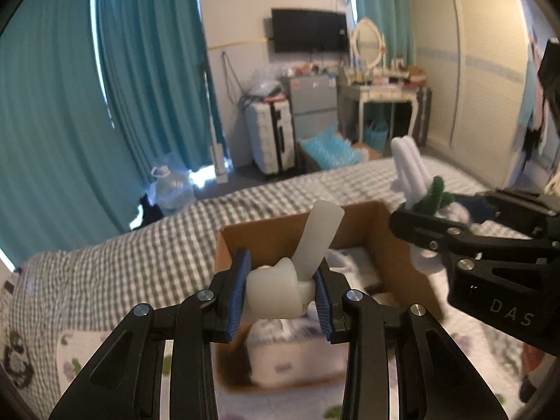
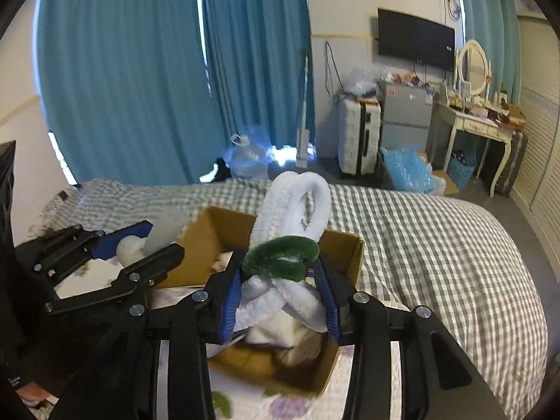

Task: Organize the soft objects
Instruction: 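Carry the plastic piece with the left tool while the right carries the loop over the box, then open both tools to release the items into the box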

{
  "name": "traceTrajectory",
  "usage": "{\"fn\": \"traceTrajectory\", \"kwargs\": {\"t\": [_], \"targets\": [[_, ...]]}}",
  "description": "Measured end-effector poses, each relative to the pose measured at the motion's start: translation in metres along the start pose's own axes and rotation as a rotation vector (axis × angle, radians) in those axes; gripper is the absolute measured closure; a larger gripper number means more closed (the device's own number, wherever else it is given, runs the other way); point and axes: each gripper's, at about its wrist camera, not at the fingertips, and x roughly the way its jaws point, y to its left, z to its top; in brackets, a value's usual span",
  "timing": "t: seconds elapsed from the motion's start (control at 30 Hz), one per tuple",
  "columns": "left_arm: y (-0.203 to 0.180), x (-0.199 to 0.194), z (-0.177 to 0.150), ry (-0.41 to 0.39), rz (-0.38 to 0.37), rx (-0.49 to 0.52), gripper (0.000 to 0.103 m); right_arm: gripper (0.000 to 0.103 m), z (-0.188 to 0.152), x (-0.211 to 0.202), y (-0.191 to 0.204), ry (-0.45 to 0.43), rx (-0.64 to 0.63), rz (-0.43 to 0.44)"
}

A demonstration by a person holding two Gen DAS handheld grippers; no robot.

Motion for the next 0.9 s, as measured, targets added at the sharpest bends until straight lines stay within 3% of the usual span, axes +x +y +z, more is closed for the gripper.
{"fn": "traceTrajectory", "kwargs": {"t": [0.17,0.23,0.33,0.37,0.5,0.7,0.9], "targets": [[0.007,0.051,-0.006,0.059,-0.030,-0.033,0.068,0.062,-0.009,0.051,-0.022,0.050,0.028,0.012],[0.009,0.058,-0.008,0.067,-0.052,-0.037,0.063,0.058,-0.014,0.063,-0.032,0.056,0.060,0.040],[0.009,0.059,-0.008,0.042,-0.058,-0.046,0.061,0.037,-0.016,0.076,-0.040,0.073,0.108,0.038],[0.008,0.060,-0.007,0.043,-0.055,-0.051,0.054,0.027,-0.016,0.078,-0.043,0.070,0.116,0.034],[0.006,0.052,-0.007,0.009,-0.033,-0.043,0.044,0.020,-0.017,0.075,-0.049,0.064,0.129,0.005],[0.004,0.016,0.004,-0.007,0.001,-0.017,0.044,0.019,0.004,0.022,-0.052,0.012,0.141,-0.023],[0.006,-0.092,0.038,-0.146,0.003,-0.054,0.044,0.016,0.045,-0.093,-0.033,-0.101,0.069,-0.069]]}}
